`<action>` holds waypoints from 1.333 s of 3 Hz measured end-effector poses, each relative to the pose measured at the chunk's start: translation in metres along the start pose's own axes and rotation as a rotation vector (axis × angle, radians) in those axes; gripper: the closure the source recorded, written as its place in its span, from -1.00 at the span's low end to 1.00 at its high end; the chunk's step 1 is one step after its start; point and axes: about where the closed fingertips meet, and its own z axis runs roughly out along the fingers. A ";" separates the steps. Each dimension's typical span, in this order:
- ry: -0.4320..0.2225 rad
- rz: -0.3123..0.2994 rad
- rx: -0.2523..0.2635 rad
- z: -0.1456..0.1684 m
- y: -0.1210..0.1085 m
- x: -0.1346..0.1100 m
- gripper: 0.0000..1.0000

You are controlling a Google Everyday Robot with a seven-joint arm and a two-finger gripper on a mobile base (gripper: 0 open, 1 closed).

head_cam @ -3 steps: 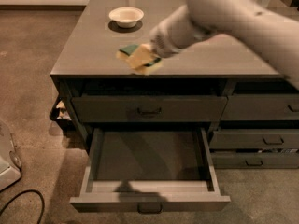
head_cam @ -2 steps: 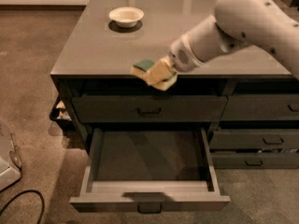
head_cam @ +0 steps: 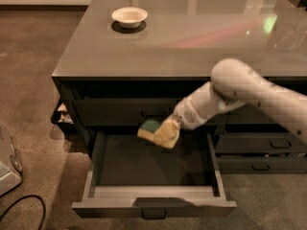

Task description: Place sponge into middle drawer

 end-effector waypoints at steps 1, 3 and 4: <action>0.064 0.076 -0.079 0.080 -0.010 0.054 1.00; 0.152 0.260 -0.075 0.218 -0.045 0.117 1.00; 0.231 0.344 -0.029 0.268 -0.064 0.126 0.63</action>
Offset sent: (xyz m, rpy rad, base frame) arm -0.0255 0.0615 -0.2815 -0.0372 0.3271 -0.0990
